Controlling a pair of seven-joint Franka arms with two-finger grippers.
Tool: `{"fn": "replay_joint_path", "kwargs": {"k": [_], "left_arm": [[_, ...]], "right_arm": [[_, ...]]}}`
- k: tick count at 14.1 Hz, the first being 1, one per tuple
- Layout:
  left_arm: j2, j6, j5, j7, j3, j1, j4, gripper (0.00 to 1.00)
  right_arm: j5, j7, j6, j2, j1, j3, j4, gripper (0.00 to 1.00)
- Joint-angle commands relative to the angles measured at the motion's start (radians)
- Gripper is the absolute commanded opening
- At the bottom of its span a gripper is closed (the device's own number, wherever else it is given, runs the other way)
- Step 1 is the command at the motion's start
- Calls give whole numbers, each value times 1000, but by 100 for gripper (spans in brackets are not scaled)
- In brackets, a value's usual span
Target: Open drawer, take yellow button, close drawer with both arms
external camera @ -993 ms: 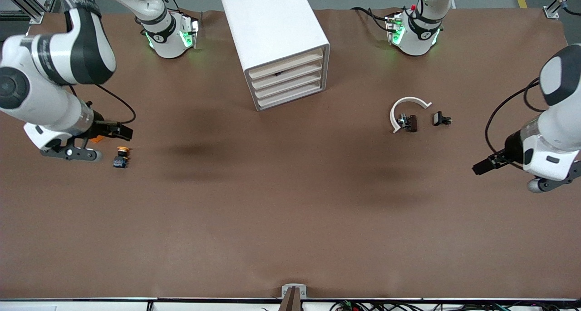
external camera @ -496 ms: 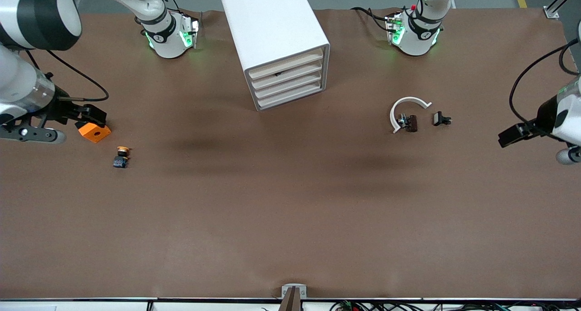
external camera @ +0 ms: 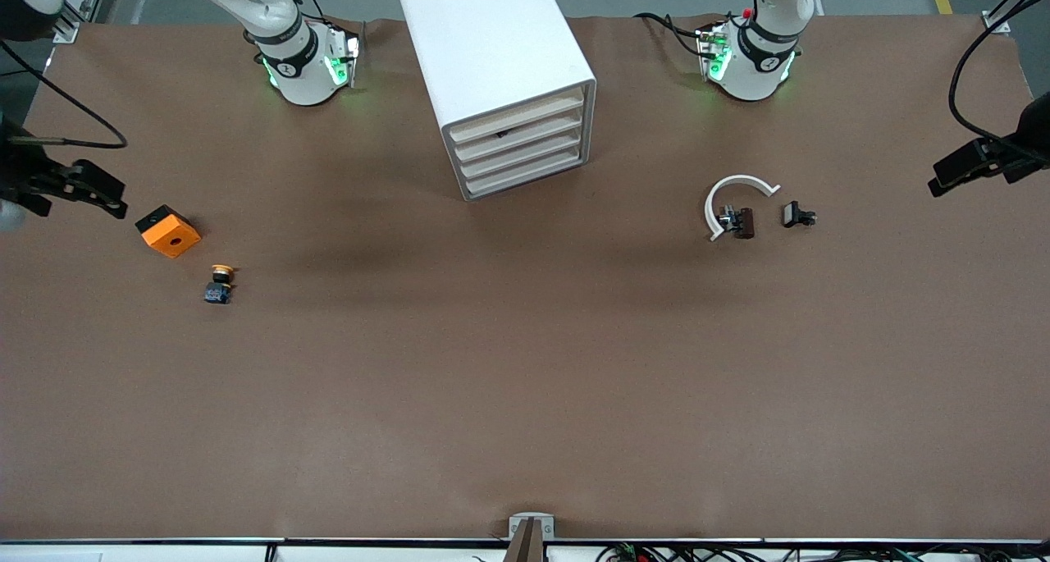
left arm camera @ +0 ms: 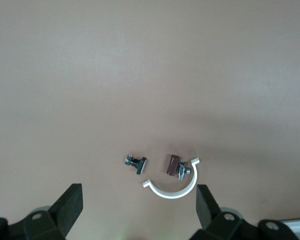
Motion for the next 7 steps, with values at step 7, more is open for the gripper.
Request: {"fn": "replay_joint_path", "kwargs": {"k": [7], "left_arm": [[-103, 31, -18, 10, 147, -165, -118, 100]], "right_arm": [[51, -52, -95, 6, -41, 14, 100, 100]]}}
